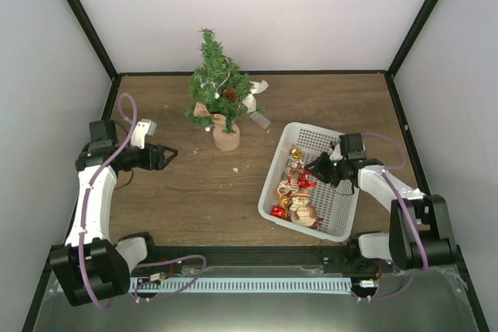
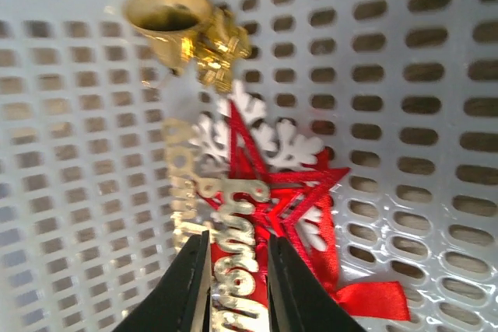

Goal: Decorate the small christmas tree

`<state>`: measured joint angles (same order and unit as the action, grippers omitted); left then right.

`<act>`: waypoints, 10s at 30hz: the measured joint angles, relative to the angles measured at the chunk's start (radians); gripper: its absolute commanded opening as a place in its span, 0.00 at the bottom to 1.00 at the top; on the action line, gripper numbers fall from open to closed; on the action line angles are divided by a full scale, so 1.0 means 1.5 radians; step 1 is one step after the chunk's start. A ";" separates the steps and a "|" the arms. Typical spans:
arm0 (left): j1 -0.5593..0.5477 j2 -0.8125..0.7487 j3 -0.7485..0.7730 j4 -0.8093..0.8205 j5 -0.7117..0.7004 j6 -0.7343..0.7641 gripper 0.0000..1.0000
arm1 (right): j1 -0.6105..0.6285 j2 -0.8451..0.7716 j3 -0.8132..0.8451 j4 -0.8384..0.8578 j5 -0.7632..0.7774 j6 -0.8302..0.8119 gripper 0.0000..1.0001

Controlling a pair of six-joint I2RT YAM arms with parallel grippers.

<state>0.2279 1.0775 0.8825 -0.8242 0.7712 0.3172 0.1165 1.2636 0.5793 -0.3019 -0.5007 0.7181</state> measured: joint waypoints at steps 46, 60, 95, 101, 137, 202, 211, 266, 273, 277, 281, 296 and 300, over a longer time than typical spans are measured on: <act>0.000 0.002 0.000 0.000 0.000 0.000 0.78 | -0.001 0.032 -0.100 0.237 -0.191 0.021 0.23; 0.000 0.008 0.000 0.000 0.000 0.000 0.78 | 0.000 0.043 0.014 0.044 -0.032 -0.052 0.32; 0.000 0.010 0.000 0.000 0.000 0.000 0.78 | 0.043 0.122 -0.095 0.253 -0.261 -0.005 0.01; 0.000 0.011 0.000 0.000 0.000 0.000 0.78 | 0.043 0.073 -0.089 0.215 -0.231 -0.010 0.01; -0.006 0.016 0.000 -0.003 0.023 0.001 0.79 | 0.093 0.096 0.140 -0.193 0.101 -0.122 0.22; -0.007 0.023 0.000 -0.002 0.030 0.001 0.78 | 0.094 -0.033 0.147 -0.193 0.220 -0.127 0.01; -0.009 0.023 0.000 -0.002 0.030 0.001 0.78 | 0.095 0.017 0.155 -0.212 0.233 -0.126 0.31; -0.009 0.019 0.000 -0.002 0.030 0.000 0.79 | 0.096 0.075 0.082 -0.122 0.029 0.016 0.38; -0.009 0.020 0.000 -0.002 0.030 0.000 0.79 | 0.097 0.084 0.079 -0.086 0.023 0.019 0.31; -0.009 0.020 0.000 -0.002 0.029 0.000 0.79 | 0.097 0.105 0.079 -0.066 0.020 0.023 0.26; -0.009 0.020 0.000 -0.002 0.029 0.000 0.79 | 0.098 0.117 0.079 -0.052 0.019 0.024 0.24; -0.009 0.026 0.000 -0.002 0.028 0.000 0.79 | 0.098 0.119 0.047 -0.017 0.020 0.036 0.12; -0.009 0.025 0.000 -0.001 0.028 0.000 0.78 | 0.099 0.099 0.047 0.000 0.021 0.044 0.08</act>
<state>0.2150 1.1152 0.8825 -0.8261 0.8135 0.3172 0.2646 1.4124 0.6502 -0.3016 -0.4694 0.7837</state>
